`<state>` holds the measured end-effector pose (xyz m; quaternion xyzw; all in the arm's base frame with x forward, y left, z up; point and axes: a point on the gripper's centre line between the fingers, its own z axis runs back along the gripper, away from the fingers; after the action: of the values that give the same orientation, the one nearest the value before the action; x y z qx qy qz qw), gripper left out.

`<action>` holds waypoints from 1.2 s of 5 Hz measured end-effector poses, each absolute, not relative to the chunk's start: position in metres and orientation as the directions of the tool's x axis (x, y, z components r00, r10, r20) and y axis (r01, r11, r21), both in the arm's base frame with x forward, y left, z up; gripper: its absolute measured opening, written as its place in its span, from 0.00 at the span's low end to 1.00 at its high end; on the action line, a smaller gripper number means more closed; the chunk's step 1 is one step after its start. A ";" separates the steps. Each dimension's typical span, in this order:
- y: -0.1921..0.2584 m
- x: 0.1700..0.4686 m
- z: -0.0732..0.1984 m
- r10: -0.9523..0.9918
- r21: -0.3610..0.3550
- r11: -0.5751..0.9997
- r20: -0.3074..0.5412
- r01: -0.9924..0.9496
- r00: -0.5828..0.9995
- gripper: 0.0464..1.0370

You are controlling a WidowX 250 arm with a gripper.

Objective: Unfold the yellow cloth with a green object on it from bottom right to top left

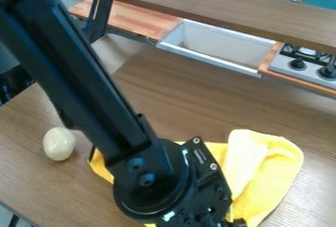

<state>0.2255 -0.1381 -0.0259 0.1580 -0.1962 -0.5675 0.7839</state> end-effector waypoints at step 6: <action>-0.115 0.244 0.025 -0.915 0.325 0.394 0.230 0.860 0.332 0.01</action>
<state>0.2440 -0.1151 0.0252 0.0724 -0.1901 -0.5456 0.8130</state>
